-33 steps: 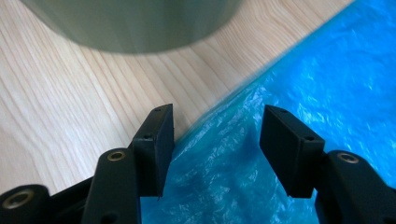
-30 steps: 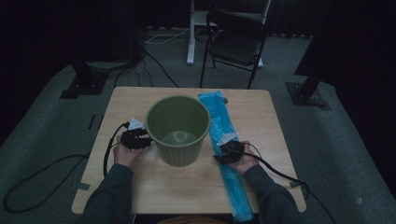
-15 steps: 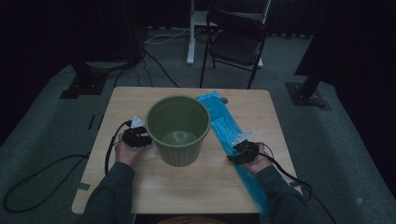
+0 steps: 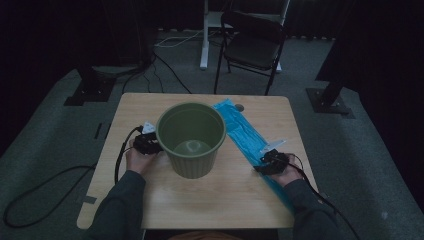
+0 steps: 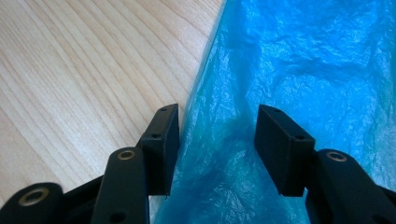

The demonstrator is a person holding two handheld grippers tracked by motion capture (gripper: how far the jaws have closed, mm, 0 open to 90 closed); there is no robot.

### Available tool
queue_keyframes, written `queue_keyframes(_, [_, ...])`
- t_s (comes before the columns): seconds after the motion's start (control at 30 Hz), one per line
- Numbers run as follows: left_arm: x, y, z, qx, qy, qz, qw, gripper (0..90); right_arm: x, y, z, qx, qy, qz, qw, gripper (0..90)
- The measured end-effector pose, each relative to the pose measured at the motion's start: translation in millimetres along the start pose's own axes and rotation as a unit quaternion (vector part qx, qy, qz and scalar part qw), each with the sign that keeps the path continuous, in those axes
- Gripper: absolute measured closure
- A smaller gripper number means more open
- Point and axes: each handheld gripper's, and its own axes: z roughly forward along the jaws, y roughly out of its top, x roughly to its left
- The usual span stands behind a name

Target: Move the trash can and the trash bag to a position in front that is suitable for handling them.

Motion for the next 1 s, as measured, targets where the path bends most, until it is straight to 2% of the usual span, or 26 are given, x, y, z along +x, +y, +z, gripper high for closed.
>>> queue_keyframes(0.17, [-4.5,1.4,2.6,-0.003,-0.011,0.018,0.9998,55.2,-0.8,0.0,-4.0,-0.006,0.000,-0.001,1.0000,49.7])
queue_keyframes(0.47, [-21.4,1.9,1.2,0.000,-0.039,0.048,0.9981,55.3,0.2,15.9,-10.0,-0.033,0.002,0.001,0.9994,49.3])
queue_keyframes(0.8, [-24.9,-0.7,-4.7,0.005,-0.040,0.056,0.9976,54.2,6.7,42.8,-1.8,-0.050,-0.009,-0.009,0.9987,49.4])
queue_keyframes(1.0, [-22.6,-2.0,-4.2,0.008,-0.038,0.052,0.9979,54.0,9.2,53.6,1.3,-0.056,-0.013,-0.014,0.9982,49.3])
